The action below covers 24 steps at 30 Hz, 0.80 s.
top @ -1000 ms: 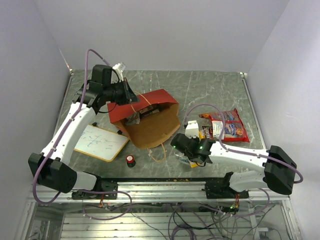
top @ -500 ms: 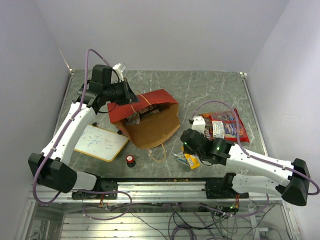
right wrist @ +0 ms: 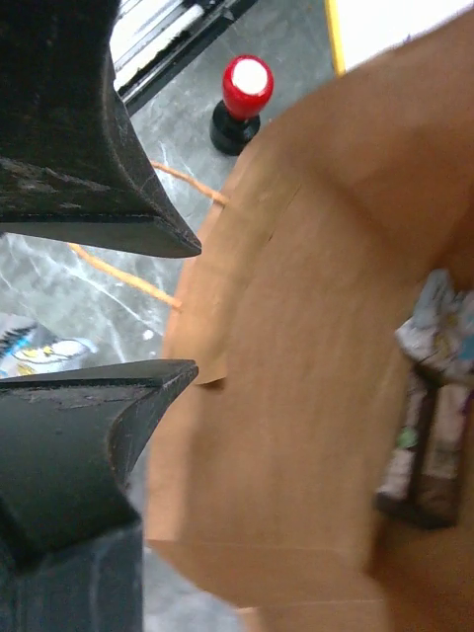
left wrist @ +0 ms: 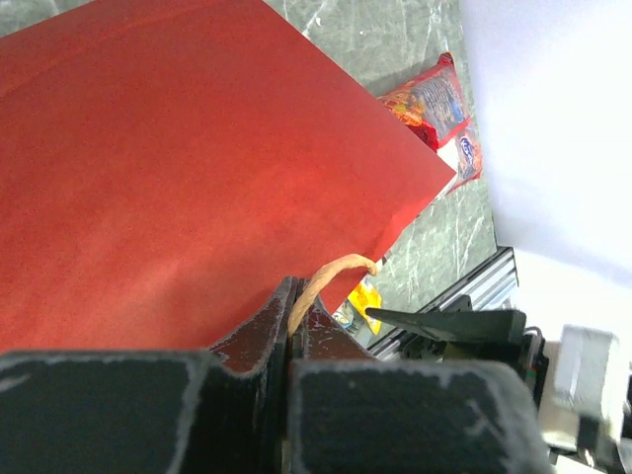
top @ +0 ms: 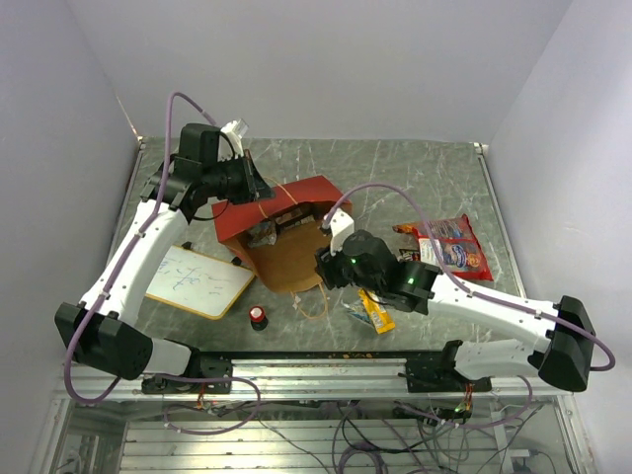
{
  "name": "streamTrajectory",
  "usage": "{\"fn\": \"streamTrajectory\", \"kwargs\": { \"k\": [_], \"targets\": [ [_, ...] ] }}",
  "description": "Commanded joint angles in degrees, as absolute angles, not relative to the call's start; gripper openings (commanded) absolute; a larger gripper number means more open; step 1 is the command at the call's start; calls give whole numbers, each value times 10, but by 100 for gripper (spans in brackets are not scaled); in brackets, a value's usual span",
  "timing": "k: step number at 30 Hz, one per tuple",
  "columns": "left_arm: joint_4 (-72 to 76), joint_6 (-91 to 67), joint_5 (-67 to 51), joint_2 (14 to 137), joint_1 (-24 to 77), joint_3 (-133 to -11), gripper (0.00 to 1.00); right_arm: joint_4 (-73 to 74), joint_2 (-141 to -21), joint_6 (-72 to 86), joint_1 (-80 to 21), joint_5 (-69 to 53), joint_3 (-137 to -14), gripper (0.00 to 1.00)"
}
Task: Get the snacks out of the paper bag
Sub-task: Take out the snack from the paper bag.
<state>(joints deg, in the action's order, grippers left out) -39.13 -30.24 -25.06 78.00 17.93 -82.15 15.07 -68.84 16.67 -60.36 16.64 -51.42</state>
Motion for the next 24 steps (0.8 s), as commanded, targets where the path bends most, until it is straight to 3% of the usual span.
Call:
{"fn": "streamTrajectory", "kwargs": {
  "k": [1,7,12,24],
  "targets": [
    [-392,-304,-247,783,178,-849,7,25,-689,-32,-603,62,-512,45],
    [-374,-335,-276,776,178,-831,7,43,-759,-335,-603,27,-566,46],
    [-406,-316,-257,774,178,-841,7,77,-851,-493,-603,12,-617,45],
    [-454,-299,-271,774,177,-872,7,-102,-959,-521,-593,28,-578,46]
  ]
}}
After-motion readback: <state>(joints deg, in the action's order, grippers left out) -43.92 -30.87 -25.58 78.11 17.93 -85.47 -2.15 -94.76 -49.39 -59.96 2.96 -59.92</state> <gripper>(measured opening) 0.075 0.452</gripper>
